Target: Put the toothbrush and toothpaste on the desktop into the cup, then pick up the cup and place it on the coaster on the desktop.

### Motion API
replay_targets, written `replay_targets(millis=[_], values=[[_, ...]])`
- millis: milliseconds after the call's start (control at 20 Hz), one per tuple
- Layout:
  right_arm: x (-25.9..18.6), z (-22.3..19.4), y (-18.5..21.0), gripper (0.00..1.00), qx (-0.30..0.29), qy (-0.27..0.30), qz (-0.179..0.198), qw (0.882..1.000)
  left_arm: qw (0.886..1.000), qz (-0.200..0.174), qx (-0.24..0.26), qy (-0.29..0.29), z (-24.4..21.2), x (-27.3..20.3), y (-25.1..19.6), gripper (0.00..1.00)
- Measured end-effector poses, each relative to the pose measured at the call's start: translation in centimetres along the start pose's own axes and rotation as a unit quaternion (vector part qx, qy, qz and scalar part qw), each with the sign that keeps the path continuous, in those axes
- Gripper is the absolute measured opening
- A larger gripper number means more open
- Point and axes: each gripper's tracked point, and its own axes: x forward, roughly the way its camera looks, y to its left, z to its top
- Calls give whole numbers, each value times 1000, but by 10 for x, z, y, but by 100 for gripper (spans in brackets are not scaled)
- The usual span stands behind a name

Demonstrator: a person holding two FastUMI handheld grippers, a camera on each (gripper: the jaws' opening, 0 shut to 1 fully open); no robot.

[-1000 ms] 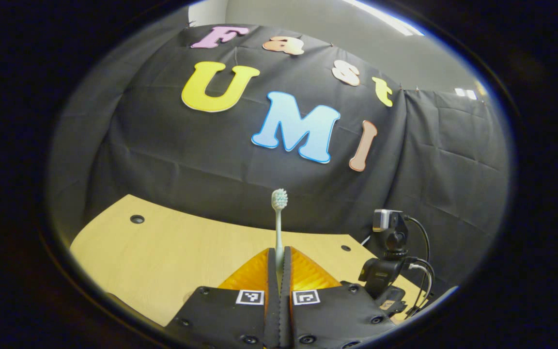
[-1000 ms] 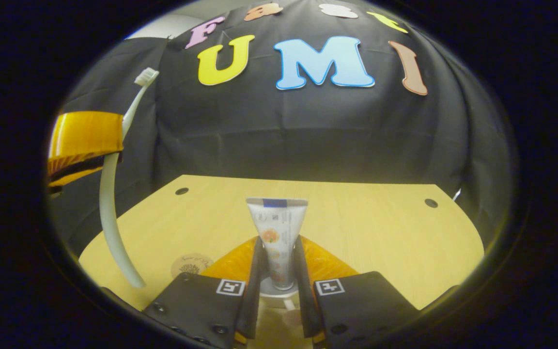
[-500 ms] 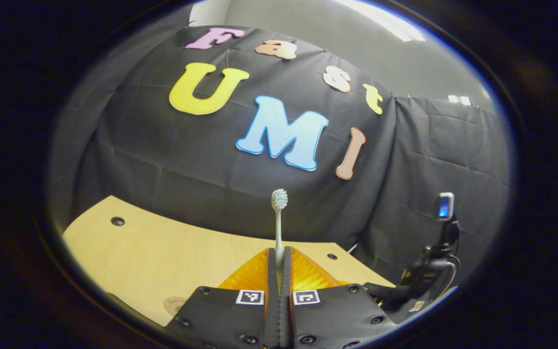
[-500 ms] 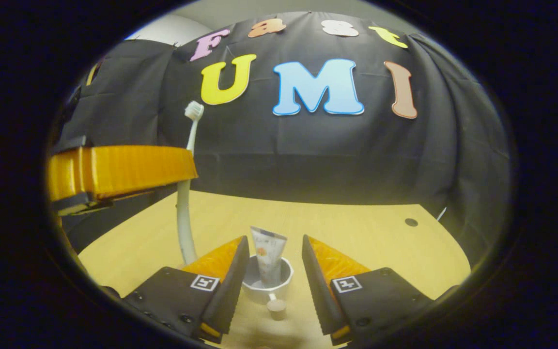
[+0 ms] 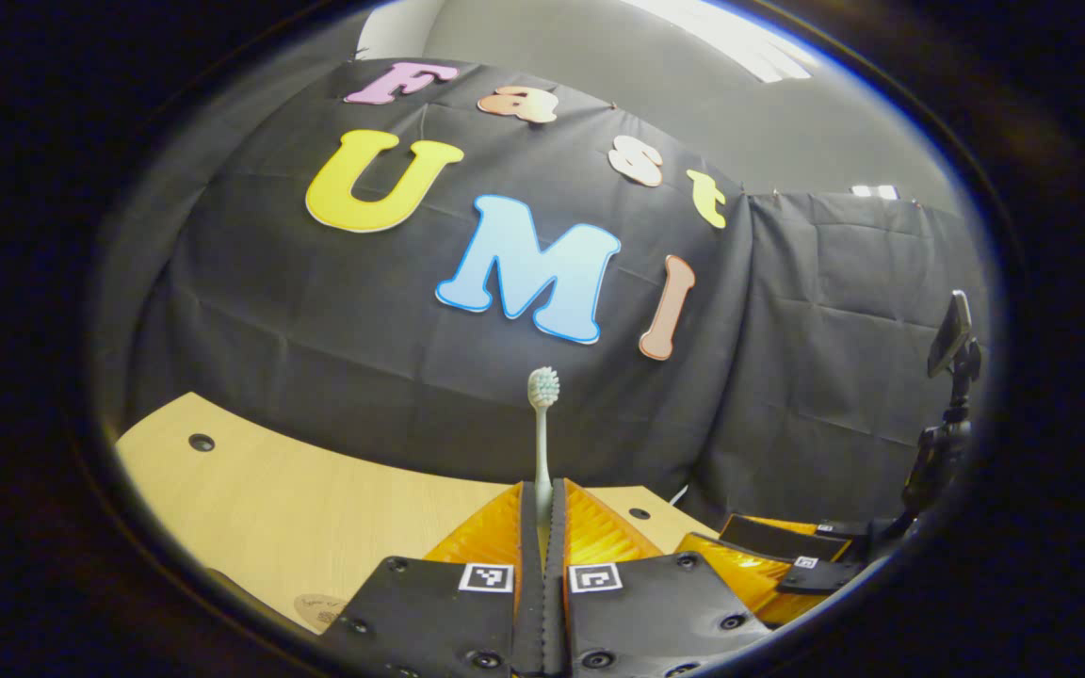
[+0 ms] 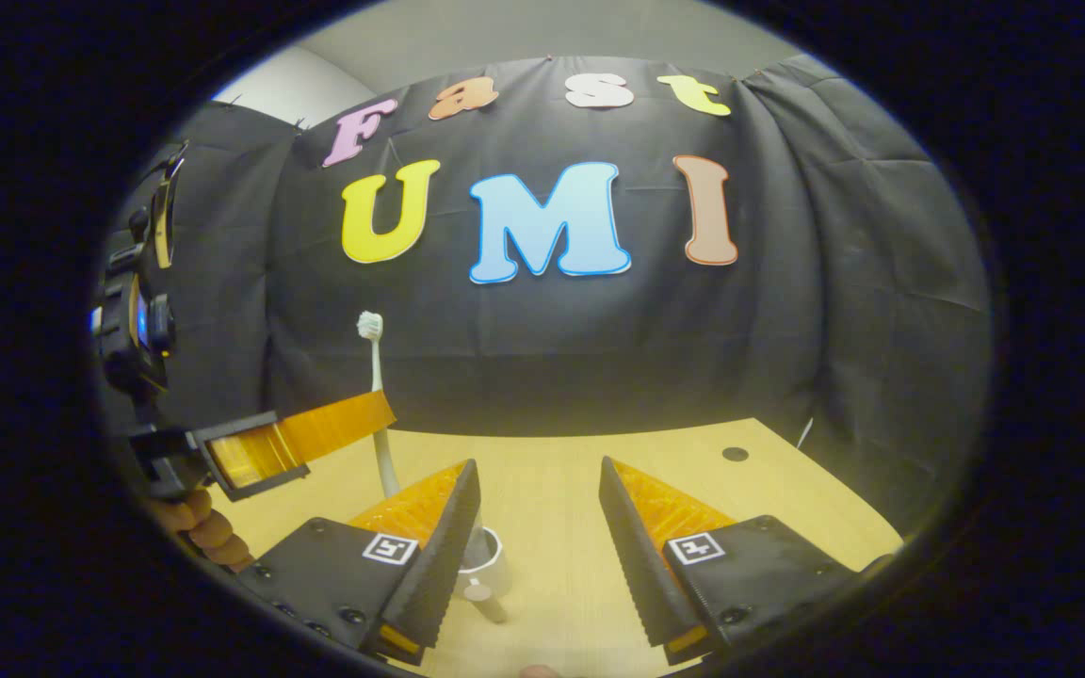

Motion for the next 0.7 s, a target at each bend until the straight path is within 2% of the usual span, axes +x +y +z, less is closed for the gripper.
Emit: replay_targets(millis=[350,550,700], values=[[-17,-22,-20,82,21,33,-22,999,999,-11,44,19,-62,12,4,7],[-22,-30,-27,81,26,42,-38,998,998,-9,55,29,-80,11,9,5],[-23,-36,-21,81,29,49,-39,998,997,-11,70,31,-85,13,10,7]])
